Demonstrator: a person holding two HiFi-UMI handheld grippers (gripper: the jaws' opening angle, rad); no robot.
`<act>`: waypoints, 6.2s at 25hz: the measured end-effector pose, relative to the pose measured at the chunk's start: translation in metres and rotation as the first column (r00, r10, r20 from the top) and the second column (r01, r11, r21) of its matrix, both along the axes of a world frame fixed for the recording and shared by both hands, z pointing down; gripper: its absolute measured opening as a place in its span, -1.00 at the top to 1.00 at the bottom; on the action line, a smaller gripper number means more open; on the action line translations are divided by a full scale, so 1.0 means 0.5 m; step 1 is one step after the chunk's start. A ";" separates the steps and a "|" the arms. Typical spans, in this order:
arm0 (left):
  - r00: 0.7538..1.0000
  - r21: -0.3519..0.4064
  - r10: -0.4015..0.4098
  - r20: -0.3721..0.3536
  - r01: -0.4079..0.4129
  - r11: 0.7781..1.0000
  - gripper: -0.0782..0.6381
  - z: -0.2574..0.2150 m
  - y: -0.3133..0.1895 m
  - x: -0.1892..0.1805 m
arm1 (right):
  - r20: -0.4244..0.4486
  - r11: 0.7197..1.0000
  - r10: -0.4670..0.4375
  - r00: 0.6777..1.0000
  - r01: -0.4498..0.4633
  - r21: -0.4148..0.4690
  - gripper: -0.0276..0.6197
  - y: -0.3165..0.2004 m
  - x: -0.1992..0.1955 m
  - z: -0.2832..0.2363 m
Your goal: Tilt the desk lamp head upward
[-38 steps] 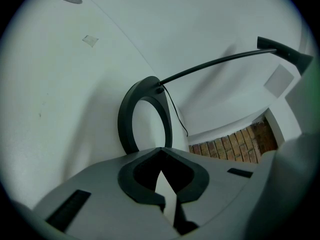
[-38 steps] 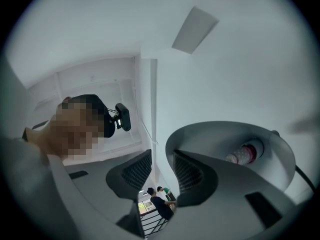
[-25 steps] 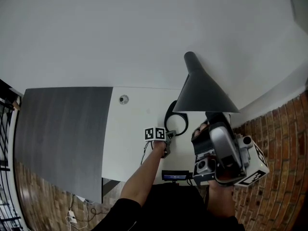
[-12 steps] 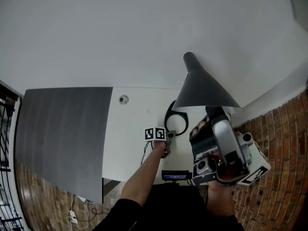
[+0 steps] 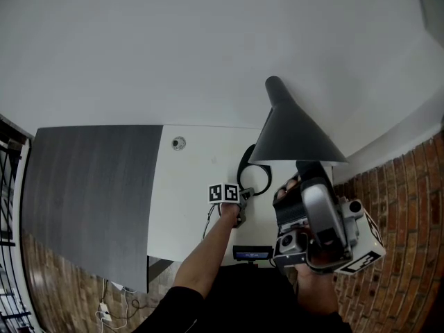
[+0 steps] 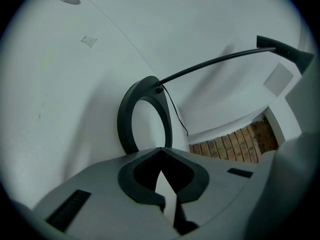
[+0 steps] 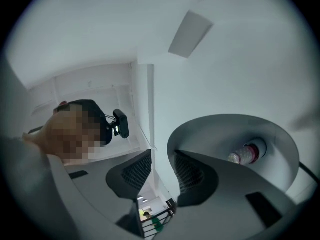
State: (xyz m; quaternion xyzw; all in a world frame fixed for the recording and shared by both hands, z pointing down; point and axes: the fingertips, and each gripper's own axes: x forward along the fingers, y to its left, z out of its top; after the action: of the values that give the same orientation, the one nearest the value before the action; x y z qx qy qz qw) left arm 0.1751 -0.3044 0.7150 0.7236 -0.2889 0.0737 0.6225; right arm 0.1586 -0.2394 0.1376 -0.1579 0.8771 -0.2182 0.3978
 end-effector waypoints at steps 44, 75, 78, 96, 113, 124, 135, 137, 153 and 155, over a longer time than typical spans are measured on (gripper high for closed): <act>1.000 0.005 0.009 0.001 -0.009 1.000 0.76 -0.001 -0.001 -0.001 | -0.015 0.998 0.066 0.998 -0.066 -0.002 0.49 -0.023 -0.010 -0.023; 1.000 0.014 0.011 0.005 -0.011 1.000 0.76 0.000 0.001 -0.003 | -0.019 0.998 0.067 0.998 -0.067 -0.019 0.49 -0.033 -0.006 -0.021; 1.000 0.014 0.014 0.007 -0.014 1.000 0.76 0.001 0.003 -0.003 | 0.014 0.998 0.057 0.998 -0.056 -0.034 0.49 -0.035 -0.003 -0.026; 0.978 -0.050 -0.099 -0.186 0.091 0.995 0.75 -0.006 0.004 -0.038 | -0.245 0.949 0.214 0.945 -0.261 -0.179 0.49 0.082 0.080 0.189; 0.750 0.122 -0.234 -0.619 0.386 0.915 0.75 -0.294 0.167 -0.222 | -0.331 0.781 0.310 0.891 -0.437 -0.446 0.49 0.231 0.223 0.424; 0.835 0.466 -0.037 -0.549 0.343 0.815 0.75 -0.536 0.505 -0.139 | -0.181 0.899 0.134 0.974 -0.196 -0.392 0.74 0.487 0.303 0.430; 0.868 0.508 -0.047 -0.495 0.333 0.795 0.75 -0.616 0.706 -0.096 | -0.110 0.948 -0.063 0.992 0.025 -0.317 0.87 0.645 0.234 0.444; 0.871 0.522 -0.033 -0.489 0.323 0.789 0.75 -0.636 0.710 -0.089 | -0.112 0.959 -0.055 0.992 0.022 -0.282 0.87 0.654 0.242 0.427; 0.763 0.450 -0.029 -0.646 0.410 0.794 0.63 -0.661 0.758 -0.238 | -0.188 0.962 -0.063 0.980 0.009 -0.274 0.87 0.673 0.103 0.405; 0.743 0.448 -0.024 -0.669 0.428 0.785 0.58 -0.667 0.757 -0.278 | -0.200 0.961 -0.074 0.977 0.016 -0.277 0.87 0.674 0.062 0.403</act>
State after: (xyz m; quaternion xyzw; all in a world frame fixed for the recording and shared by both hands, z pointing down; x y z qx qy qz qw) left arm 0.0360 0.0741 0.3817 0.8149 -0.1617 -0.3439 0.4377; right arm 0.1894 0.0974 0.3391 -0.2132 0.8787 -0.3286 0.2730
